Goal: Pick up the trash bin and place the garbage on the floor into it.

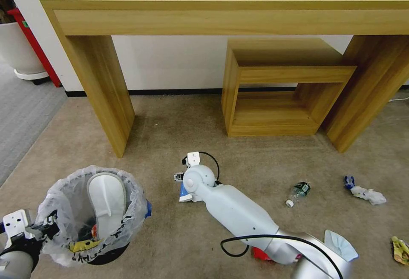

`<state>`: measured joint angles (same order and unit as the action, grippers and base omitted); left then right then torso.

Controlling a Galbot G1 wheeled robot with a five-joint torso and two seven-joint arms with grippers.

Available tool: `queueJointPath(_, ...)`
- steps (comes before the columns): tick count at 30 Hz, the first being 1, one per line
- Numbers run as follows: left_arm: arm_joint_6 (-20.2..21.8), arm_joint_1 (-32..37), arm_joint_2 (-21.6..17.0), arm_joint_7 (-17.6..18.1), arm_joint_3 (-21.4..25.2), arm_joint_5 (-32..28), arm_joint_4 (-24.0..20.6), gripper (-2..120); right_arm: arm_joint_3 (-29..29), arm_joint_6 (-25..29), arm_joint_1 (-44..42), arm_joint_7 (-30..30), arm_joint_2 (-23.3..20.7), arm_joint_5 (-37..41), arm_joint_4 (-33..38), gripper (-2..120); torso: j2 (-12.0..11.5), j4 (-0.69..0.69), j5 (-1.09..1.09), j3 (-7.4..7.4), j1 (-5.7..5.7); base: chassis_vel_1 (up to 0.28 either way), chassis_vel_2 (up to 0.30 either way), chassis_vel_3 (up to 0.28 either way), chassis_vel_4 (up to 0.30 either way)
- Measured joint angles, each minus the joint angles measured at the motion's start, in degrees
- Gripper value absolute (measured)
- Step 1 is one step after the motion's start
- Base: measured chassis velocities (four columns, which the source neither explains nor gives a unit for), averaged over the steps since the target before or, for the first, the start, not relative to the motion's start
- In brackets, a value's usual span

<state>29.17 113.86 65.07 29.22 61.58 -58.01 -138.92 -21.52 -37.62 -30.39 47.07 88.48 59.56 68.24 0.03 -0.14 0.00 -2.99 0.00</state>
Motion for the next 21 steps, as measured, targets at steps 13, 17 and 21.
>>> queueJointPath(13, -0.23, -0.15, -0.46, -0.78, -1.12, 0.78, 1.24, 2, 2.77, 4.08, 0.54, -9.94, 2.91, -7.12, -10.82, 100, 0.0, 0.01, 0.0, 0.0, 0.0, 0.0, 0.0, 0.0, 0.0)
queueJointPath(17, -0.23, -0.17, -0.38, -0.85, -1.35, 1.09, 1.38, 2, 3.46, 4.25, 0.7, -13.72, 2.92, -9.01, -12.19, 100, 0.0, 0.0, 0.0, 0.0, 0.0, 0.0, 0.0, 0.0, 0.0)
queueJointPath(21, -0.29, -0.13, -0.22, -1.03, -1.61, 1.55, 1.52, 2, 3.59, 4.77, 1.05, -17.47, 2.95, -11.54, -14.61, 100, 0.0, 0.0, 0.0, 0.0, 0.0, 0.0, 0.0, 0.0, 0.0)
